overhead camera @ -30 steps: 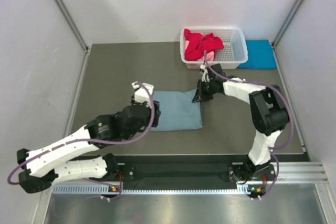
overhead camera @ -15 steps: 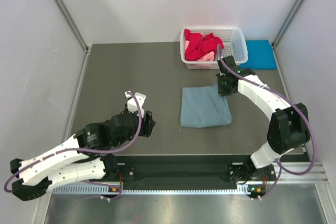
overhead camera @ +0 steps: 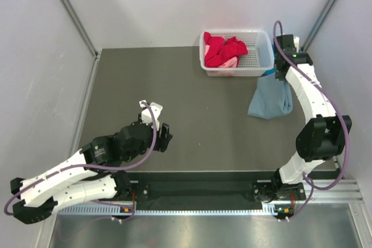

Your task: Fold and stack the t-shirts

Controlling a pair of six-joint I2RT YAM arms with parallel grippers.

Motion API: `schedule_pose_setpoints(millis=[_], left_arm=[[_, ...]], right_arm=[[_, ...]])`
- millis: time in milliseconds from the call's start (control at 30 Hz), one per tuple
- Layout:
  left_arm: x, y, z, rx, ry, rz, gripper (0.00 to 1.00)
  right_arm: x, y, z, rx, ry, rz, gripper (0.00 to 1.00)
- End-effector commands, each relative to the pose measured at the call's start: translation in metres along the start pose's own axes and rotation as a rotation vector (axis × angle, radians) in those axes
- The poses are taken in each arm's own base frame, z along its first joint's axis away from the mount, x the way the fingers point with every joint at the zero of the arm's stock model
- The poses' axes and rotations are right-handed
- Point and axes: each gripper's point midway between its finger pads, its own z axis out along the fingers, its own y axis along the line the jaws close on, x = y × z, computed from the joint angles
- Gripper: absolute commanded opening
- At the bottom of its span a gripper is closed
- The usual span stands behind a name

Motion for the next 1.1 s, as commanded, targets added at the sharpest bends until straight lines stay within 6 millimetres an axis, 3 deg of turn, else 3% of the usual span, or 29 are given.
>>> schedule_pose_setpoints(millis=[0,67,100,367,400,567,800,1067], left_arm=[[-0.013,0.004,0.005,-0.037,-0.011,0.024,0.66],[-0.011,0.005,0.012,-0.057,0.041,0.029,0.65],[-0.014,0.008,0.013,-0.069,0.047,0.023,0.65],[-0.003,0.009,0.040,-0.031,0.135,-0.028,0.64],[-0.003,0.013,0.043,-0.039,0.139,-0.036,0.64],[-0.003,0.017,0.052,-0.030,0.160,-0.058,0.63],[0.004,0.016,0.061,-0.016,0.187,-0.096,0.63],[0.005,0.017,0.072,-0.022,0.198,-0.121,0.62]], right_arm=[[-0.055,-0.049,-0.024,0.107,-0.127,0.001,0.00],[-0.070,-0.061,-0.023,0.119,-0.137,-0.041,0.00],[-0.087,-0.069,-0.032,0.122,-0.179,-0.021,0.00],[-0.147,-0.070,-0.052,0.048,-0.372,-0.073,0.00],[-0.155,-0.084,-0.054,0.056,-0.391,-0.045,0.00],[-0.193,-0.067,-0.059,-0.062,-0.511,-0.077,0.00],[-0.246,-0.057,-0.099,-0.171,-0.739,-0.088,0.00],[-0.269,-0.035,-0.118,-0.326,-0.844,-0.018,0.00]])
